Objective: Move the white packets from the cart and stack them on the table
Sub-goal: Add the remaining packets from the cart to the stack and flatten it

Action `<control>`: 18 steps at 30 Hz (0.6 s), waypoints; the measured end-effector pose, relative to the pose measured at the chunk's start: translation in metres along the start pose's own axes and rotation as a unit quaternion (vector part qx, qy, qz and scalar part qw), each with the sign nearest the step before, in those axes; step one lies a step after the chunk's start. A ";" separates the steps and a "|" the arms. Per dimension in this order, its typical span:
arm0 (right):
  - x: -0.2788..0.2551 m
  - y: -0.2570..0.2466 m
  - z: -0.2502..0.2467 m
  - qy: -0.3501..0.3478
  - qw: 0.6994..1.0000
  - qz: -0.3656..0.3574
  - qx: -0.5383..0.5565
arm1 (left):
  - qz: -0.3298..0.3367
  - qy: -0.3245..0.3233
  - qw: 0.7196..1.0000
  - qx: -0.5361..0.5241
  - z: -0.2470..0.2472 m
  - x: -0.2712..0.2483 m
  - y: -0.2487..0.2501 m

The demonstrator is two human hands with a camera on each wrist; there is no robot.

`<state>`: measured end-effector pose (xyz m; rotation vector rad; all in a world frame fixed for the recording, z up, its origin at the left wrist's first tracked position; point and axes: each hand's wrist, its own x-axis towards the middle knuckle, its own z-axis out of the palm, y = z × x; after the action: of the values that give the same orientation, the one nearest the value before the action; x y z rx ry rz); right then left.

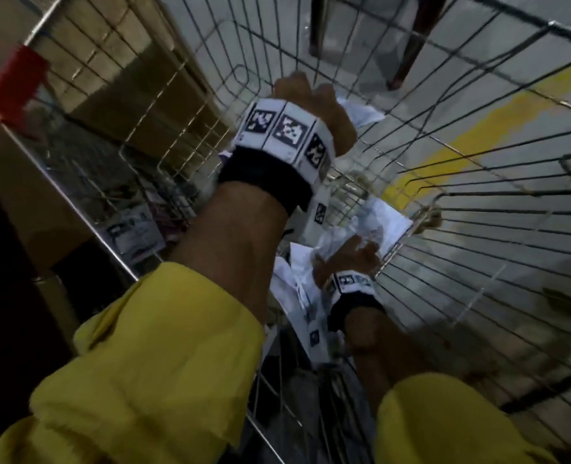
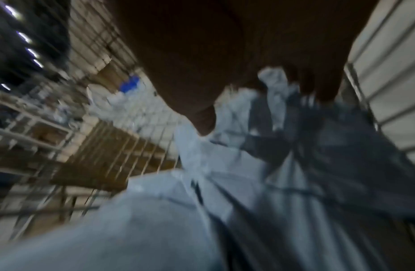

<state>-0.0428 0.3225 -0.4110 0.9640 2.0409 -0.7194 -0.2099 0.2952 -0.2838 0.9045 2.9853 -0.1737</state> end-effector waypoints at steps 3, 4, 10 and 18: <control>0.020 -0.003 0.026 -0.002 1.000 0.005 -0.009 | -0.043 -0.054 0.995 -0.065 -0.013 0.004 0.005; 0.026 -0.003 0.029 0.002 1.000 0.004 -0.006 | -0.050 -0.092 0.991 -0.088 -0.021 0.006 0.007; 0.027 -0.001 0.018 0.011 0.998 0.035 -0.044 | 0.007 -0.052 0.998 -0.032 -0.025 0.003 0.007; 0.023 -0.005 0.008 -0.012 0.983 -0.069 -0.170 | 0.054 -0.027 0.992 -0.110 -0.007 0.000 0.005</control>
<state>-0.0542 0.3231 -0.4334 0.6206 2.1357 -0.4272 -0.2071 0.3001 -0.2774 1.0114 2.8247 0.1294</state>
